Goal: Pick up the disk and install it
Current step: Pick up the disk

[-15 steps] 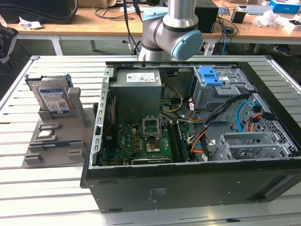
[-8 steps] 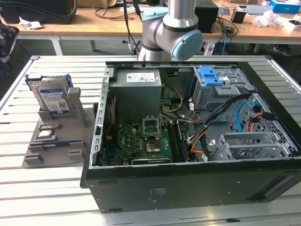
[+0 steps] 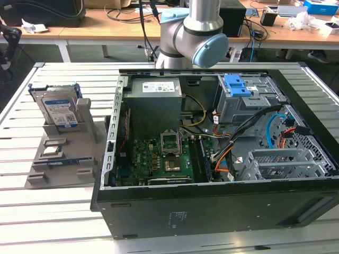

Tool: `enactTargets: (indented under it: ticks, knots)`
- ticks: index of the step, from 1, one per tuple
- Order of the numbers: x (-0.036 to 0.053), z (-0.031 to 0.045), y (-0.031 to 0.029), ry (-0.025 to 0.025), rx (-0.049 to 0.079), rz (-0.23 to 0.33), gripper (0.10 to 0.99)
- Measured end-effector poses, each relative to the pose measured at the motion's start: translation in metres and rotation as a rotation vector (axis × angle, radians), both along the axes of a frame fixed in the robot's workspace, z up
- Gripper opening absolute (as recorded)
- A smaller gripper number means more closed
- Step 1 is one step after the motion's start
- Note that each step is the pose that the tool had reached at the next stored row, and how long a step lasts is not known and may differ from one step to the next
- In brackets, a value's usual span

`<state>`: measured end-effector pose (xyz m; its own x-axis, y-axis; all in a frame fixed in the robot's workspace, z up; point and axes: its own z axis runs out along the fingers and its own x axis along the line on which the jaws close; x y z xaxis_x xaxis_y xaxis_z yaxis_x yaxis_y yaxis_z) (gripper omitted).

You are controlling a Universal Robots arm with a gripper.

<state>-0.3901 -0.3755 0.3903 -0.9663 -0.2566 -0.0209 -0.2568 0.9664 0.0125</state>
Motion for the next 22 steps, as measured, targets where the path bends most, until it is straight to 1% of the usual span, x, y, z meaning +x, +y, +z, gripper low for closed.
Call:
enactTargets:
  ticks: [1, 2, 3, 9, 11, 12, 14, 16, 22]
  knots:
    - [0.0000, 0.0000, 0.0000, -0.0001, 0.000, 0.059, 0.106]
    - [0.0000, 0.0000, 0.0000, 0.0000, 0.000, 0.092, 0.106]
    - [0.0000, 0.0000, 0.0000, 0.0000, 0.000, 0.115, 0.106]
    - [0.0000, 0.0000, 0.0000, -0.0001, 0.000, 0.223, 0.106]
    - [0.0000, 0.0000, 0.0000, -0.0001, 0.000, 0.248, 0.106]
    - [0.0000, -0.0001, 0.0000, -0.0001, 0.000, 0.275, 0.106]
    - [0.0000, 0.0000, 0.0000, -0.0001, 0.000, 0.302, 0.106]
    - [0.0000, 0.0000, 0.0000, -0.0001, 0.000, 0.353, 0.106]
    - [0.0000, 0.0000, 0.0000, -0.0001, 0.000, 0.444, 0.106]
